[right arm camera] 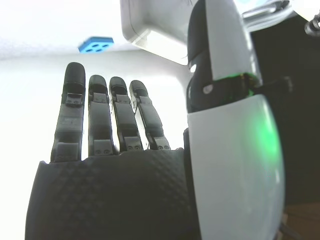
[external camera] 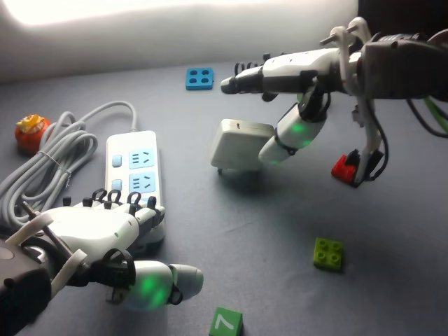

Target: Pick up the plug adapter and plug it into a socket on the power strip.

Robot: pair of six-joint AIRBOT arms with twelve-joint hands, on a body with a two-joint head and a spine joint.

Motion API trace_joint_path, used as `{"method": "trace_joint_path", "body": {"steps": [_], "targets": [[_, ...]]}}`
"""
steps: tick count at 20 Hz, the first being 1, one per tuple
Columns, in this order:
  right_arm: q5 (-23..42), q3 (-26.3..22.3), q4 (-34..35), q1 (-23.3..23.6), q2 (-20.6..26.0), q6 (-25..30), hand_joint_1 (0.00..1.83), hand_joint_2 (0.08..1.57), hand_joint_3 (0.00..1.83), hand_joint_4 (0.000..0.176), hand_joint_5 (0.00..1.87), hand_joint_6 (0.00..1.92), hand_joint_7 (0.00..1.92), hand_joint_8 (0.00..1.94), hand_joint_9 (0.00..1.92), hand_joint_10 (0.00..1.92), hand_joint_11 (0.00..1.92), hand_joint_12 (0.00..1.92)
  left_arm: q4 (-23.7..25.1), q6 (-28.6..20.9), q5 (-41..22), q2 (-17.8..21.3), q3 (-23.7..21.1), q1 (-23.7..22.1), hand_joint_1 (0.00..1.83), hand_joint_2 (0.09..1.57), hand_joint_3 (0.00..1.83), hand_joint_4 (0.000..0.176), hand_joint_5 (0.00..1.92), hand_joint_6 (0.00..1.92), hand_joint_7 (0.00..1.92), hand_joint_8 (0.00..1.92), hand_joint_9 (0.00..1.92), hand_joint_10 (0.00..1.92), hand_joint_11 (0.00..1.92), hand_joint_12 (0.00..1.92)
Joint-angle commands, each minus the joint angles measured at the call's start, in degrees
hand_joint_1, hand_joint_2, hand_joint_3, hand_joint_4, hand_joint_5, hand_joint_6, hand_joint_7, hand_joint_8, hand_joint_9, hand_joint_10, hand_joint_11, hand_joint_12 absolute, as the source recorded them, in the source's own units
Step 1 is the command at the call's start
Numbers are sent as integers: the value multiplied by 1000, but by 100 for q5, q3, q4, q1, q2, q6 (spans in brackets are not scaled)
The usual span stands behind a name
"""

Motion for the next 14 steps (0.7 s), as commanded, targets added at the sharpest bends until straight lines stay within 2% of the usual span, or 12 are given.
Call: {"method": "trace_joint_path", "body": {"steps": [1,3,7,10,14], "targets": [[526,56,61,16,-20,77,1154,976,6,0,119,9,120,8,133,13,0,707,264,-43,-185,-21,36,-21,0,1142,6,0,16,0,15,2,8,1,0,0],[526,131,60,-52,-105,253,1131,983,6,0,132,8,130,5,135,8,0,690,264,-70,-168,-47,70,4,0,1142,5,0,31,6,20,3,17,4,0,0],[551,289,59,-135,-228,389,1108,1040,17,0,177,6,211,10,206,18,0,793,264,-134,-135,-58,87,75,0,1138,3,0,11,1,0,0,0,0,0,0],[548,403,59,-177,-315,392,1089,1084,15,0,166,2,188,3,178,5,0,723,264,-204,-133,-68,73,140,0,1148,7,0,28,8,14,6,9,4,0,0],[544,516,57,-241,-407,385,1043,1088,2,0,307,13,336,8,298,17,0,885,265,-421,-98,-106,69,268,0,1140,1,0,20,0,17,2,8,2,0,0]]}}
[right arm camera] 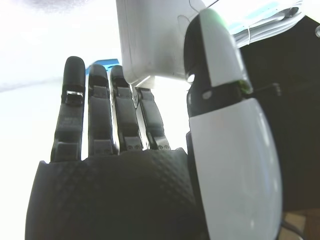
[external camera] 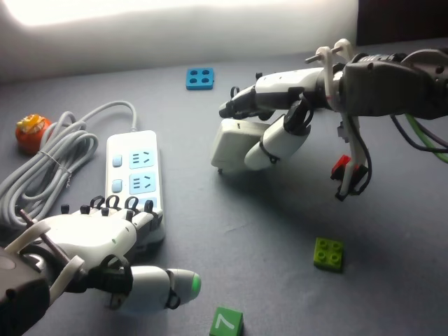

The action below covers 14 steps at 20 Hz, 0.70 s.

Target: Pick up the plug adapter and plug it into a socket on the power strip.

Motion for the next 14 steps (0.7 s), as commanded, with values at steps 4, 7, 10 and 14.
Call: {"method": "trace_joint_path", "body": {"steps": [4,7,10,14], "targets": [[526,83,57,-3,-74,38,1060,1084,0,0,401,18,433,12,384,24,0,1033,88,-115,-72,-32,-18,42,0,1152,6,0,27,5,16,6,9,3,0,0],[551,92,57,-3,-123,27,1038,1088,1,0,406,8,432,3,385,12,0,1040,88,-162,-70,-32,-16,57,0,1153,5,0,31,6,29,10,19,7,0,0],[564,114,57,-4,-171,2,1065,1050,0,0,460,18,488,13,440,23,0,1114,88,-222,-32,-32,-13,81,0,1151,3,0,23,2,19,4,9,2,0,0],[578,143,57,-26,-180,-8,1063,1046,0,0,559,17,587,9,522,24,12,1189,88,-227,33,-32,-7,88,0,1145,0,0,19,0,15,1,8,1,0,0]]}}
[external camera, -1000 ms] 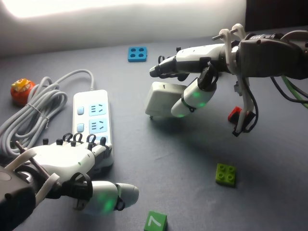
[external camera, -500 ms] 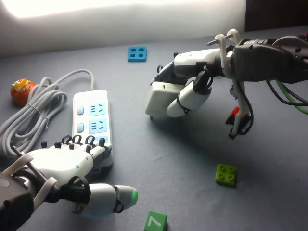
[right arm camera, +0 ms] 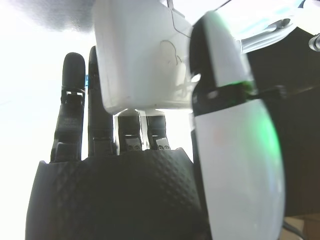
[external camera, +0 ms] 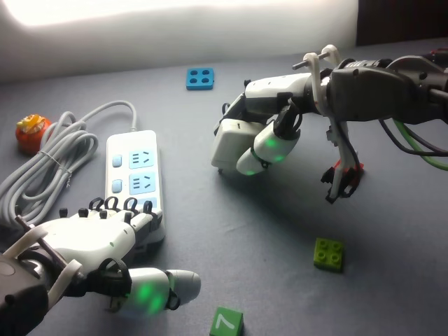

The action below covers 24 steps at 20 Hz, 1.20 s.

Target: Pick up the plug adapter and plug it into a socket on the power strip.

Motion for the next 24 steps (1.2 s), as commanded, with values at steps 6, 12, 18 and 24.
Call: {"method": "trace_joint_path", "body": {"steps": [6,12,18,24], "targets": [[519,36,61,-31,19,24,1113,1038,2,0,676,23,696,15,624,32,127,1183,75,-27,57,-32,12,32,0,1150,2,0,25,7,22,7,18,5,0,0],[540,61,61,-41,6,24,1104,1090,9,0,744,15,772,11,716,25,238,1151,75,-59,78,-33,19,39,0,1153,3,0,11,0,9,0,9,0,0,0],[550,61,61,-53,-5,25,1195,1068,0,0,884,28,936,23,904,49,489,1050,75,-86,78,-33,42,21,0,1152,2,0,3,0,0,0,1,0,0,0],[549,60,62,-58,1,39,1387,1065,0,0,1002,912,1096,808,1041,921,826,943,75,-93,78,-33,35,-11,0,1145,0,0,14,4,4,2,0,0,0,0]]}}
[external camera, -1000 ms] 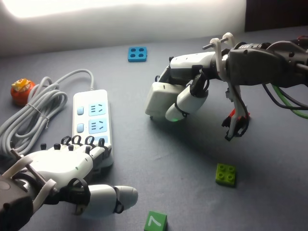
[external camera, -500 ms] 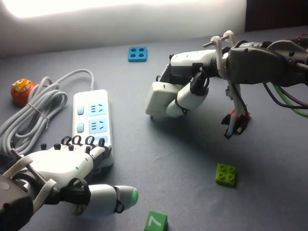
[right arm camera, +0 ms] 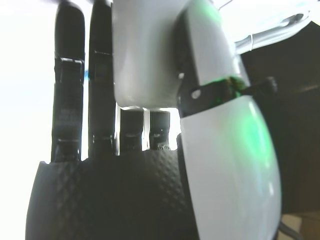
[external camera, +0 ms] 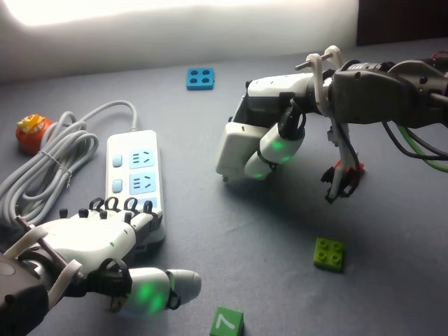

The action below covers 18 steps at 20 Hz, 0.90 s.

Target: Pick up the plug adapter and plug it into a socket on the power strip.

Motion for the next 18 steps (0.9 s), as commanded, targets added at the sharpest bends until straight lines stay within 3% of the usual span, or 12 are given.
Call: {"method": "trace_joint_path", "body": {"steps": [1,9,12,14,18], "targets": [[382,21,40,3,28,40,1389,1062,0,0,1010,887,1088,821,1062,904,835,937,70,-42,-3,-33,20,-22,0,1150,0,0,19,6,6,2,0,0,0,0],[520,-145,42,218,376,-118,1390,1060,0,0,988,889,1102,802,1080,902,862,904,70,-42,-4,-38,20,-11,0,1150,0,0,29,6,24,6,16,4,0,0],[527,-545,44,460,633,-733,1390,1059,1,0,983,917,1110,776,1083,885,881,896,70,-41,-4,-38,11,-9,0,1156,3,0,32,7,27,7,16,5,0,0],[526,-671,45,580,720,-794,1391,1054,0,0,1004,883,1119,777,1090,861,887,891,71,-35,-4,-38,10,-7,0,1151,0,0,26,4,11,0,4,1,0,0],[299,-690,49,1058,715,-1642,1390,1058,0,0,998,894,1105,771,1085,892,879,892,71,-35,-4,-38,17,17,0,1143,0,0,18,0,6,1,2,1,0,0]]}}
